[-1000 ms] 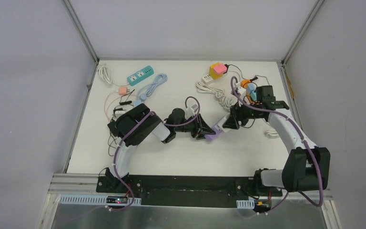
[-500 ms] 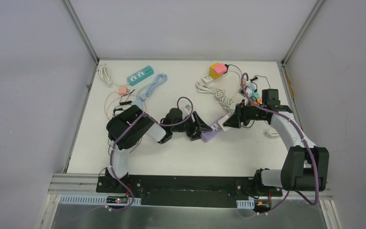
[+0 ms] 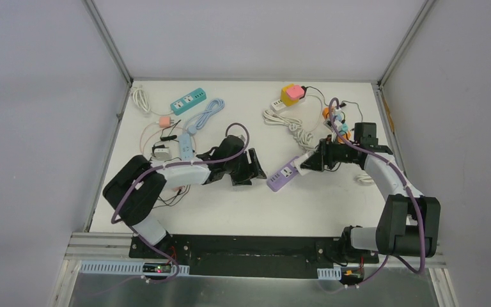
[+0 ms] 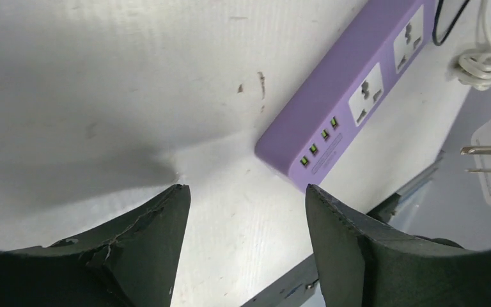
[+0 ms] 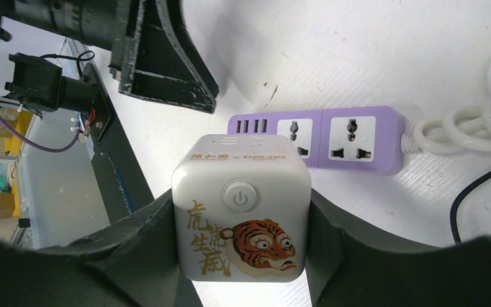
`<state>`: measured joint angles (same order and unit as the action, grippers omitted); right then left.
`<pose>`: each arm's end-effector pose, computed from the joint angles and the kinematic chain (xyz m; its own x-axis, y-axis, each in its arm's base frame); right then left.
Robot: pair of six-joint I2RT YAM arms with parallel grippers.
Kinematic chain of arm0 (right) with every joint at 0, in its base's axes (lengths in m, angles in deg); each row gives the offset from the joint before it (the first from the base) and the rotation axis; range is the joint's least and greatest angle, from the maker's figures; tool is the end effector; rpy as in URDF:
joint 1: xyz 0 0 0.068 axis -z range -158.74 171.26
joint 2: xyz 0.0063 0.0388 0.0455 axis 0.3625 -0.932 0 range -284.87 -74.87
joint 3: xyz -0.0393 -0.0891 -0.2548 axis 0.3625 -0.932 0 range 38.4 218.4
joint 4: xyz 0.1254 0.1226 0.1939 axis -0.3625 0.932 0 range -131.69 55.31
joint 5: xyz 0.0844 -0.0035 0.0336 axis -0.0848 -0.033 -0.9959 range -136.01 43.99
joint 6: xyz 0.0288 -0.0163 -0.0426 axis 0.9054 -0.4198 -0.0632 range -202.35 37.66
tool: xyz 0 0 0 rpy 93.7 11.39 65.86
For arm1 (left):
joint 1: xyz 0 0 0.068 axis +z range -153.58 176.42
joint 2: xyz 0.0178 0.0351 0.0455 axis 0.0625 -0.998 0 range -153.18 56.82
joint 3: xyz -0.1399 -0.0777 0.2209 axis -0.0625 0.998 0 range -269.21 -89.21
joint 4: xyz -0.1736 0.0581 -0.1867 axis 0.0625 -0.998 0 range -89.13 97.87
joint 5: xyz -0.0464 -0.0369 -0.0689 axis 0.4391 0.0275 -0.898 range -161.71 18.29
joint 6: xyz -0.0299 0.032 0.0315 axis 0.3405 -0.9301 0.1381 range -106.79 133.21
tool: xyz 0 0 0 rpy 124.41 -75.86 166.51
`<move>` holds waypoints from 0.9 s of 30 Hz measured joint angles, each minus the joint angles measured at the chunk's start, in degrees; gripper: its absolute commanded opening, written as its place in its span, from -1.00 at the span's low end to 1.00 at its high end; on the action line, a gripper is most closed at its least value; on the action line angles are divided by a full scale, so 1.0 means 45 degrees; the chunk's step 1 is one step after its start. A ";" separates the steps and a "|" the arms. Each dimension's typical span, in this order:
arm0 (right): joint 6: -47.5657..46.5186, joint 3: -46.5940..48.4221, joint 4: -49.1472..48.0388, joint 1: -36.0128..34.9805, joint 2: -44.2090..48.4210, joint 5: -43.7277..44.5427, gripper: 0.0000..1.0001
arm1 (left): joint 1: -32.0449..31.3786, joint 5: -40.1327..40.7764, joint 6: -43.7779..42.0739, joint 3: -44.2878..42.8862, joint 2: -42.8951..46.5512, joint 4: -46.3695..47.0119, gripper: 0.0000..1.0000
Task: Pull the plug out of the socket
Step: Remove the plug from the socket, then place the plug at the center of the board.
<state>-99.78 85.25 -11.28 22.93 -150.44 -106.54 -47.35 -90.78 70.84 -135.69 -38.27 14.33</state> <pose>0.2456 0.0239 0.2255 -0.6891 -0.1274 -0.7133 -0.6693 0.4892 0.5592 0.2304 -0.2367 0.1601 -0.9593 -0.1865 -0.2118 0.0343 0.6678 -0.7435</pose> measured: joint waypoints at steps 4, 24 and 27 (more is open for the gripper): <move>0.0398 -0.0228 -0.0437 0.0063 0.0000 -0.0131 -1.00 | 0.0000 0.1219 -0.1224 -0.0141 0.1418 -0.2089 0.35; 0.1996 -0.0918 -0.2166 0.0199 -0.0029 -0.1151 -1.00 | -0.0005 0.6931 -0.5707 0.2142 1.1395 -0.3152 0.98; 0.2103 -0.0971 -0.2268 0.0199 -0.0083 -0.1229 -1.00 | -0.0005 0.7650 -0.5678 0.3225 1.2828 -0.2642 0.98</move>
<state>-90.31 80.88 -21.48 23.82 -150.81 -112.07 -47.37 -56.36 45.28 -121.18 19.45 2.44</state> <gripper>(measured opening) 0.614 0.991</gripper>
